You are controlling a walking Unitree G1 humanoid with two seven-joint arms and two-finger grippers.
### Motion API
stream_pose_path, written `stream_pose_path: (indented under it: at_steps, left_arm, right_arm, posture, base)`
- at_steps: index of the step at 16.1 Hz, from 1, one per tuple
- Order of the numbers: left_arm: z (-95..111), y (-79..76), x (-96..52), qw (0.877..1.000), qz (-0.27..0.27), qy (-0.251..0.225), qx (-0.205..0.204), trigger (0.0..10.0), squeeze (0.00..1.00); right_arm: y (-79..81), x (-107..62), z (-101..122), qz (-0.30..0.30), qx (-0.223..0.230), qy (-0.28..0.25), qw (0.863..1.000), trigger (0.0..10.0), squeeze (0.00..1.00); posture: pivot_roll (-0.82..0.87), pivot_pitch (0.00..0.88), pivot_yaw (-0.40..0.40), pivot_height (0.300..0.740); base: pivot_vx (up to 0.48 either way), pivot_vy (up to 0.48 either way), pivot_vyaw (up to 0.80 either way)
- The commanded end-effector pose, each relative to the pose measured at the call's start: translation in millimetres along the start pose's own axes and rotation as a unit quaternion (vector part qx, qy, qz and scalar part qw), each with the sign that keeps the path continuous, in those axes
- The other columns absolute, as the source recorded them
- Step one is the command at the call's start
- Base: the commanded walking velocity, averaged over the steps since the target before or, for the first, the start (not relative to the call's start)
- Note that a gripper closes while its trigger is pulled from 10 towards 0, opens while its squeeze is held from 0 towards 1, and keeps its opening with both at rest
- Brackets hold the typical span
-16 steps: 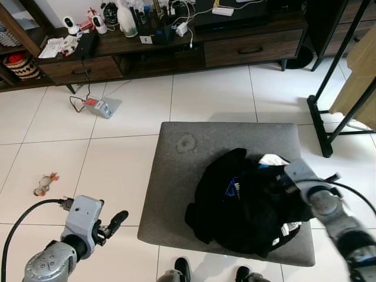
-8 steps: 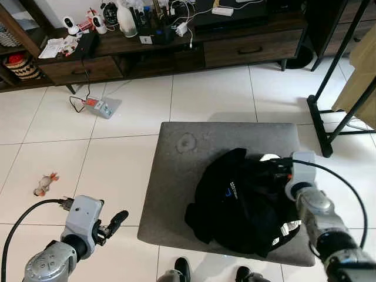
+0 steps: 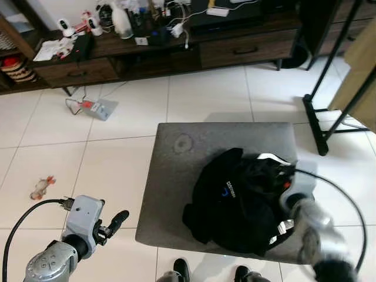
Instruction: Hang hanger
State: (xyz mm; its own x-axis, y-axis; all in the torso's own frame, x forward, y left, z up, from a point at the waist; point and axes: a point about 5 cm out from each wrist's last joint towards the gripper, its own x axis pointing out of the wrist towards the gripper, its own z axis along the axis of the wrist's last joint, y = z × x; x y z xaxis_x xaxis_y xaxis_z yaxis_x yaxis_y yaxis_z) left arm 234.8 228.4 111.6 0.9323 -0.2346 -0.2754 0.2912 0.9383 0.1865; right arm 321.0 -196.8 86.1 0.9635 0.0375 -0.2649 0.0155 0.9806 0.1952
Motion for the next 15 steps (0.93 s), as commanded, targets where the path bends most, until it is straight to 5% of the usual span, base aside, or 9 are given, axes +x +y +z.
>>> stream_pose_path:
  at_steps: [1,2,3,4,5,6,7,10,15]
  left_arm:
    - [-10,1.1,-4.0,1.0,0.007,0.02,-0.001,10.0,0.0]
    - [-10,-0.1,-3.7,1.0,0.005,0.021,-0.002,10.0,0.0]
    - [-10,-1.0,-3.7,1.0,0.004,0.02,-0.002,10.0,0.0]
    - [-10,-1.5,-3.6,1.0,0.004,0.02,-0.003,10.0,0.0]
    - [-9,-1.7,-3.6,1.0,0.004,0.02,-0.004,10.0,0.0]
    - [-10,-2.3,-4.5,1.0,0.004,0.021,-0.004,10.0,0.0]
    - [-12,-2.6,-5.4,1.0,0.004,0.023,-0.005,10.0,0.0]
    - [-12,-4.2,-8.4,1.0,0.004,0.025,-0.006,10.0,0.0]
    - [-13,-2.5,-16.3,0.999,0.008,0.03,-0.006,10.0,0.0]
  right_arm:
    - [13.9,-3.6,-10,0.019,0.033,0.027,0.999,10.0,0.0]
    - [18.8,-4.1,-14,0.035,0.022,0.038,0.998,10.0,0.0]
    - [17.7,-2.8,-17,0.035,-0.05,0.045,0.997,10.0,1.0]
    - [8.9,2.3,-11,0.005,-0.158,0.032,0.987,10.0,1.0]
    - [4.2,4.5,-4,-0.014,-0.2,0.023,0.979,10.0,1.0]
    - [1.2,10.3,6,-0.031,-0.188,0.021,0.981,10.0,0.65]
    - [-0.5,15.3,7,-0.041,-0.179,0.034,0.982,10.0,0.0]
    - [-8.0,24.3,-13,-0.07,-0.146,0.093,0.982,10.0,0.0]
    - [-8.5,30.1,-13,-0.055,-0.19,0.09,0.976,10.0,0.0]
  posture:
    - [0.13,0.349,0.155,0.74]
    - [0.13,0.35,0.155,0.74]
    - [0.13,0.35,0.154,0.74]
    - [0.13,0.354,0.153,0.74]
    - [0.13,0.355,0.153,0.74]
    - [0.13,0.359,0.151,0.74]
    - [0.13,0.363,0.15,0.74]
    - [0.15,0.376,0.153,0.74]
    - [0.17,0.403,0.157,0.74]
  base:
    - [0.0,0.0,0.0]
    - [0.0,0.0,0.0]
    - [0.0,0.0,0.0]
    - [0.0,0.0,0.0]
    - [0.0,0.0,0.0]
    - [0.0,0.0,0.0]
    - [0.0,0.0,0.0]
    - [0.0,0.0,0.0]
    - [0.0,0.0,0.0]
